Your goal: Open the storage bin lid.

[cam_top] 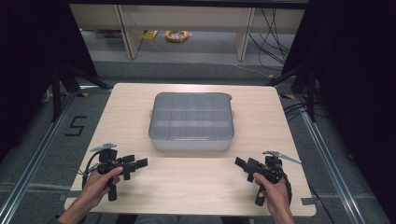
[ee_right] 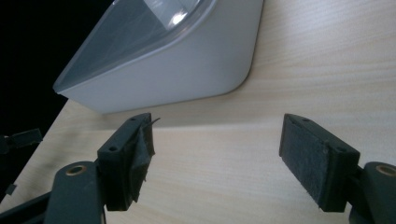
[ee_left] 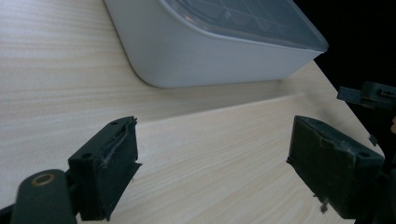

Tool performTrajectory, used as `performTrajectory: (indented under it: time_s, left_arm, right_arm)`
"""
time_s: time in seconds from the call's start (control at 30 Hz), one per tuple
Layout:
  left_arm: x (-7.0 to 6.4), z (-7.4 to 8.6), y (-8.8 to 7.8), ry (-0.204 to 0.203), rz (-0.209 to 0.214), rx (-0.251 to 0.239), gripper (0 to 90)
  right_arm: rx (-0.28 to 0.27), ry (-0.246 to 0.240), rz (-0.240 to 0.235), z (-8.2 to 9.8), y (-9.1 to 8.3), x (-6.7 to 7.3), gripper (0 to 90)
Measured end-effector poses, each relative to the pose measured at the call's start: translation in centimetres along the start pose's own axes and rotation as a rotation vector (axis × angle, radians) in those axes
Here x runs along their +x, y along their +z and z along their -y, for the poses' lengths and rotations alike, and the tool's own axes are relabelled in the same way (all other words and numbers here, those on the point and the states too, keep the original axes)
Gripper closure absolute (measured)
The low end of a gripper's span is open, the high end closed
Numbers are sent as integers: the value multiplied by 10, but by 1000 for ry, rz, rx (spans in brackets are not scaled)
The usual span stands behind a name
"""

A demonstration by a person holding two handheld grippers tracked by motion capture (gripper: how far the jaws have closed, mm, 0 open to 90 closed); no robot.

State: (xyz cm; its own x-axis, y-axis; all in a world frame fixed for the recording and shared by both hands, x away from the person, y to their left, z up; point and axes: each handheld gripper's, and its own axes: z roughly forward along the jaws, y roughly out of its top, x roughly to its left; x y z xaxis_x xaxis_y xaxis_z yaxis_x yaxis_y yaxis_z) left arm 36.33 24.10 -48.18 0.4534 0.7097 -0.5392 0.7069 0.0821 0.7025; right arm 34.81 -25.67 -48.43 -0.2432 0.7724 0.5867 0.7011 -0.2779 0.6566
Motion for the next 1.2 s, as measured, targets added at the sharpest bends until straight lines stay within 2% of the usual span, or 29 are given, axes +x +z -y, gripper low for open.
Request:
performTrajectory:
  time_s: [0.03, 0.07, 0.13, 0.17, 0.2, 0.27, 0.3, 0.33, 0.43, 0.47, 0.5, 0.53, 0.6, 0.63, 0.73, 0.8, 0.83, 0.87, 0.9, 0.93, 1.13, 1.17, 1.2]
  left_arm:
    - [0, -3, 1, 5, 7, -3, 152]
    - [1, -5, 1, 6, 2, -6, 153]
    - [2, -11, 2, 3, -3, -13, 154]
    - [3, -14, 3, 4, 1, -15, 154]
    - [4, -17, 4, 5, 4, -22, 154]
    - [6, -23, 5, -6, 13, -17, 154]
    - [6, -25, 6, -7, 4, -30, 154]
    - [7, -28, 7, -9, 3, -27, 155]
    - [8, -33, 9, -8, 1, -36, 157]
    - [8, -36, 12, -15, 4, -41, 157]
    - [8, -36, 12, -15, 4, -41, 157]
    - [9, -40, 14, -20, 6, -42, 157]
    - [9, -43, 15, -19, 2, -39, 157]
    - [10, -45, 17, -24, 2, -42, 157]
    - [14, -52, 20, -31, -6, -48, 157]
    - [16, -56, 22, -36, -6, -48, 157]
    - [16, -56, 22, -36, -6, -48, 157]
    - [17, -58, 24, -31, -6, -48, 157]
    - [17, -59, 25, -40, -12, -50, 157]
    - [18, -59, 25, -38, -11, -51, 157]
    - [19, -65, 27, -46, -10, -48, 157]
    - [18, -67, 29, -43, -16, -60, 157]
    - [18, -69, 29, -21, -28, -59, 159]
  right_arm:
    - [2, -25, -2, -4, -1, -2, 271]
    - [-4, 1, -1, -6, 1, 0, 272]
    - [-14, -4, -1, -13, 3, -1, 271]
    - [-9, 35, -19, -16, 2, 2, 271]
    - [-31, -9, -22, -19, 5, -1, 272]
    - [-25, 35, -28, -27, 7, 2, 273]
    - [-26, 34, -27, -29, 7, 2, 275]
    - [-35, 0, -32, -33, 9, -1, 276]
    - [-46, 5, -31, -40, 14, -2, 279]
    - [-51, -15, -16, -45, 17, -4, 281]
    - [-51, -15, -16, -45, 17, -4, 281]
    - [-31, 52, -26, -49, 19, 1, 286]
    - [-44, 12, -18, -54, 22, -3, 290]
    - [-44, 12, -18, -54, 22, -3, 290]
    - [-36, 56, -26, -63, 27, 1, 299]
    - [-40, 52, -23, -68, 29, 1, 303]
    - [-53, 31, -22, -70, 32, 0, 305]
    - [-53, 31, -21, -72, 33, 0, 306]
    - [-52, 53, -23, -74, 33, 2, 305]
    - [-63, 21, -21, -76, 35, -1, 306]
    - [-45, 32, -28, -82, 41, 2, 311]
    - [-51, 32, -20, -83, 42, 2, 312]
    - [-48, 26, -16, -85, 44, 1, 313]
